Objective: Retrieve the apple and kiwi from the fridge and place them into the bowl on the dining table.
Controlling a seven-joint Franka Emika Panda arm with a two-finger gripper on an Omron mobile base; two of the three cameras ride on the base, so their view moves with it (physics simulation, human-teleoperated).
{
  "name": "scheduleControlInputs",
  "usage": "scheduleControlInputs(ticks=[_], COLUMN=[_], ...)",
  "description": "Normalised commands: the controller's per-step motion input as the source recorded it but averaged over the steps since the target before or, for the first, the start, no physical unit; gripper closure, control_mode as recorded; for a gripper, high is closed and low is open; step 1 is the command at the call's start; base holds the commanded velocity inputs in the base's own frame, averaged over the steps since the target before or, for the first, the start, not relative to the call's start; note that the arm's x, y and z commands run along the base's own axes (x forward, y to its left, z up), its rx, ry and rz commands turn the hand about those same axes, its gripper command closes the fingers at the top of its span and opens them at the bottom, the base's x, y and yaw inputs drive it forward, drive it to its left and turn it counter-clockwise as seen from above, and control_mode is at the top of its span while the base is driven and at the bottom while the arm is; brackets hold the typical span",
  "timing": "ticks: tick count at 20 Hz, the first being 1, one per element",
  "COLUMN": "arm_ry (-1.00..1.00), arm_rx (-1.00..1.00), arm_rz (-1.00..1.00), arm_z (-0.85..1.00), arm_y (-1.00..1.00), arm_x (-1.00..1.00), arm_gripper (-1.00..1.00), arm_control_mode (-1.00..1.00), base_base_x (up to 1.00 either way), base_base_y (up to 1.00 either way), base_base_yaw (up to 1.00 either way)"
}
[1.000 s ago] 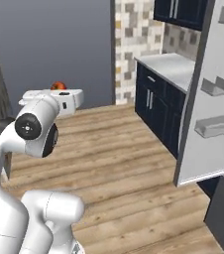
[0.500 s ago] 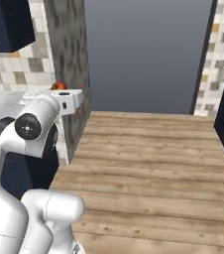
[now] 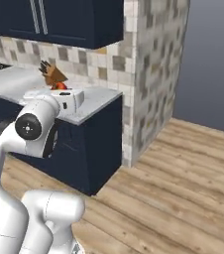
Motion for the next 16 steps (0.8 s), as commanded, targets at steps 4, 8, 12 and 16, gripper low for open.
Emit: scheduleControlInputs(ticks=[4, 8, 12, 16], arm_ry=[0.00, 0.00, 0.00, 0.00], arm_rx=[0.00, 0.00, 0.00, 0.00], arm_rz=[0.00, 0.00, 0.00, 0.00], arm_z=[0.00, 0.00, 0.00, 0.00], arm_y=[0.00, 0.00, 0.00, 0.00], arm_x=[0.00, 0.00, 0.00, 0.00], arm_gripper=[1.00, 1.00, 1.00, 1.00], arm_control_mode=[1.00, 1.00, 1.00, 1.00], base_base_x=[0.00, 0.00, 0.00, 0.00], base_base_y=[0.00, 0.00, 0.01, 0.03], base_base_yaw=[0.71, 0.68, 0.66, 0.59])
